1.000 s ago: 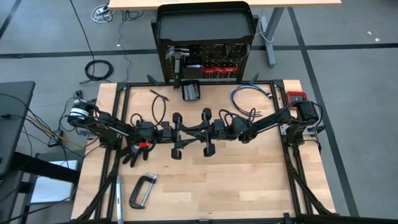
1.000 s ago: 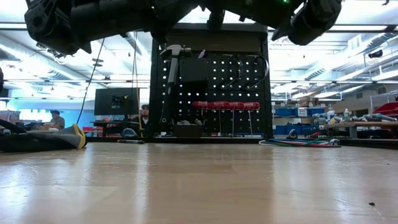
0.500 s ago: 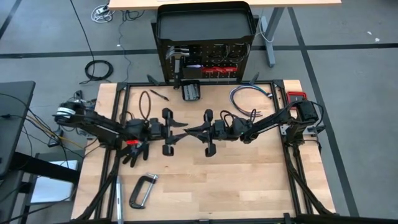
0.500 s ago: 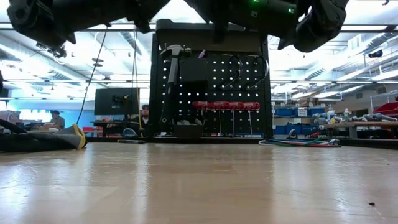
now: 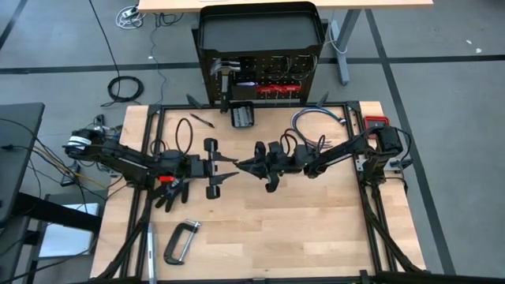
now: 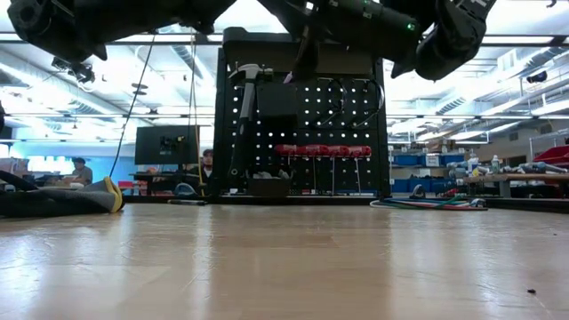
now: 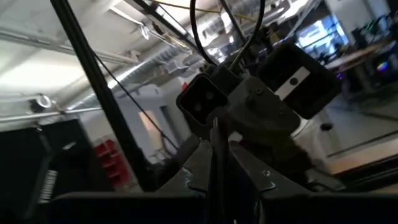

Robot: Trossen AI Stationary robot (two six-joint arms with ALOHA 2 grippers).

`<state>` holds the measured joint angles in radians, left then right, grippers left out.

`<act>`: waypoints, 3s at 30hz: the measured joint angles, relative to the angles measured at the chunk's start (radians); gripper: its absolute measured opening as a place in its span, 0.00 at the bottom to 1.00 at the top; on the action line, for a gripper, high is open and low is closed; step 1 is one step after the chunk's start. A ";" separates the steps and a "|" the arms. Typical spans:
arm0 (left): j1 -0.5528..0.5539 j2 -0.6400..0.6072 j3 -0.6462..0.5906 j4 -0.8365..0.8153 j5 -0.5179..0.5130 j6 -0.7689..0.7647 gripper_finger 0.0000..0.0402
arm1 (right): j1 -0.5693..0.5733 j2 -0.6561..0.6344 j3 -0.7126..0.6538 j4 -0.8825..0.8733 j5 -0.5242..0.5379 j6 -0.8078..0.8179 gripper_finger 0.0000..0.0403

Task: Hang tools onto peg board
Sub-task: Put the black pen on the peg board

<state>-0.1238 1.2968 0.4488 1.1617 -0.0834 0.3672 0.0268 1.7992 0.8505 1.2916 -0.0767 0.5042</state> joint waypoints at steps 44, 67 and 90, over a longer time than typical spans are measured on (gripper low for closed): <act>-0.020 -0.081 0.260 -0.537 -0.025 -0.016 0.10 | -0.047 -0.004 0.000 0.093 -0.265 0.191 0.28; 0.102 -0.171 0.661 -1.233 -0.307 0.007 0.10 | -0.180 -0.209 -0.294 0.080 0.127 -0.121 0.35; 0.416 0.274 1.193 -1.496 -0.552 0.025 0.10 | 0.089 0.032 -0.393 -0.044 0.844 -0.226 0.35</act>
<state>0.2920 1.5711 1.6418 -0.3342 -0.6351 0.3920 0.1162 1.8317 0.4576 1.2473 0.7677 0.2782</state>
